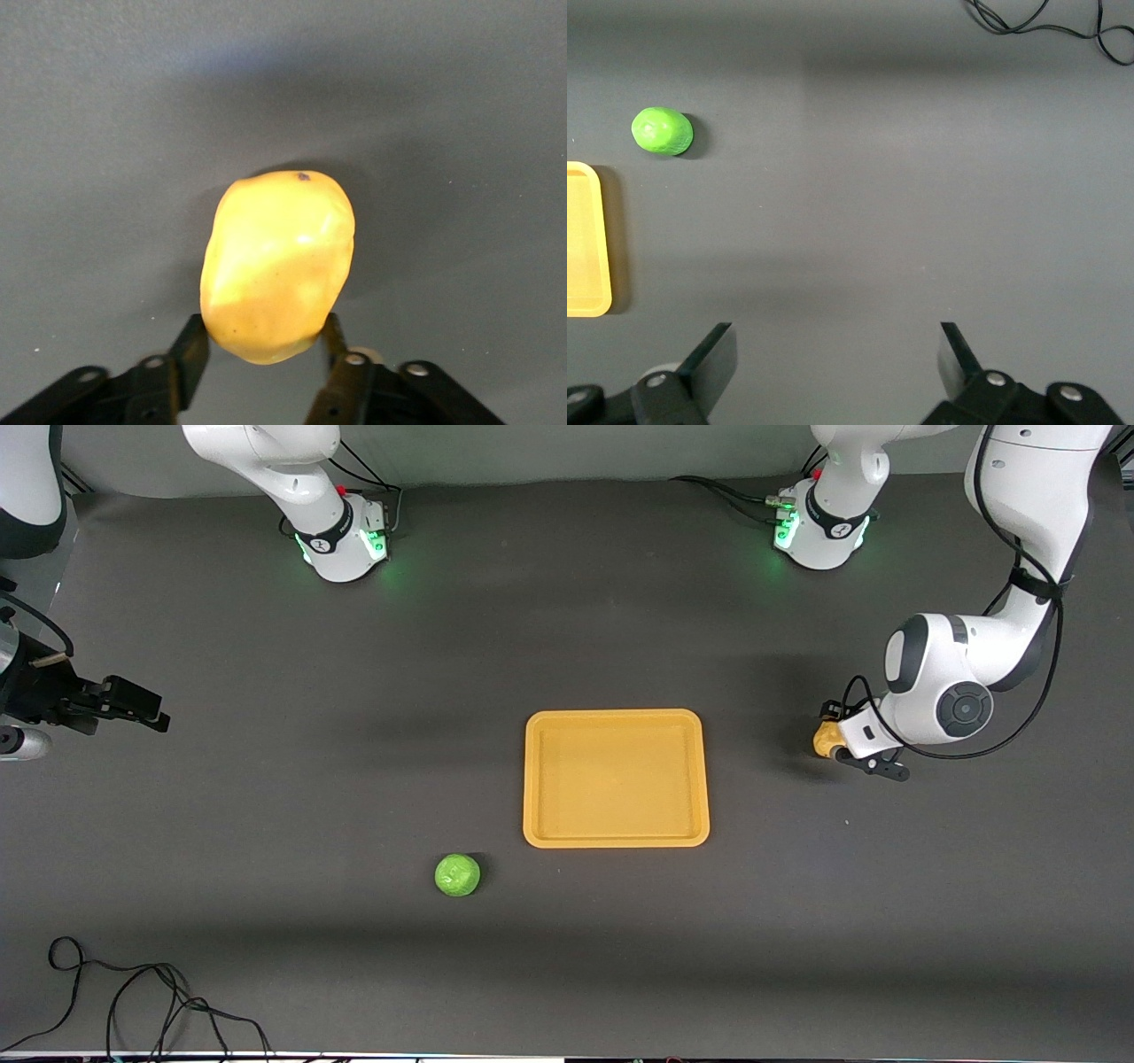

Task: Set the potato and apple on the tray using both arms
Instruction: 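Carry the potato onto the tray while the right gripper reaches the apple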

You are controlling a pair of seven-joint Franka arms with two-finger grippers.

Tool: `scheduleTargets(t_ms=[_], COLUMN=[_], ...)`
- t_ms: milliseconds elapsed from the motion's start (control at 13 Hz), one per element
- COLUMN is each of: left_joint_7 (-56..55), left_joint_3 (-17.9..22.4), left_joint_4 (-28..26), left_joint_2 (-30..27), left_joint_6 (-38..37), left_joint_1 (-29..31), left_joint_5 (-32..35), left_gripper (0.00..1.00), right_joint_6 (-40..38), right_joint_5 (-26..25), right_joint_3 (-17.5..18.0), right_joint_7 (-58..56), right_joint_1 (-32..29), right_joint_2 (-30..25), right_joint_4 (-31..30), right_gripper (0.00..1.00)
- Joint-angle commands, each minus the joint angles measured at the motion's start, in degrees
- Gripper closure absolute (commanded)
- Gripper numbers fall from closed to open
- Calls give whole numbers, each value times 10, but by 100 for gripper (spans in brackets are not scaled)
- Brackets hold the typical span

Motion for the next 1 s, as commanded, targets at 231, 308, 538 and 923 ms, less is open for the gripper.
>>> scheduleTargets(t_ms=[231,308,538,923], left_joint_7=[-12,-56,-209,-441], left_joint_3=[-3,-15,-47,-46], left_joint_4=[59,83,156,256], left_joint_2=[-25,-27,9,113], left_joint_6=[-67,-87,-88,-47], left_joint_1=[-10,-21,-96,-224], left_joint_5=[-55,-87,-130,-150], left_gripper=[100,100,100,96], right_joint_6=[28,28,28,32], right_joint_5=[5,6,9,1], right_joint_3=[4,4,4,1], right_joint_7=[88,105,210,352], right_joint_1=[85,100,166,264], right_joint_2=[57,79,152,281], right_joint_4=[63,88,165,293], right_gripper=[0,0,0,0])
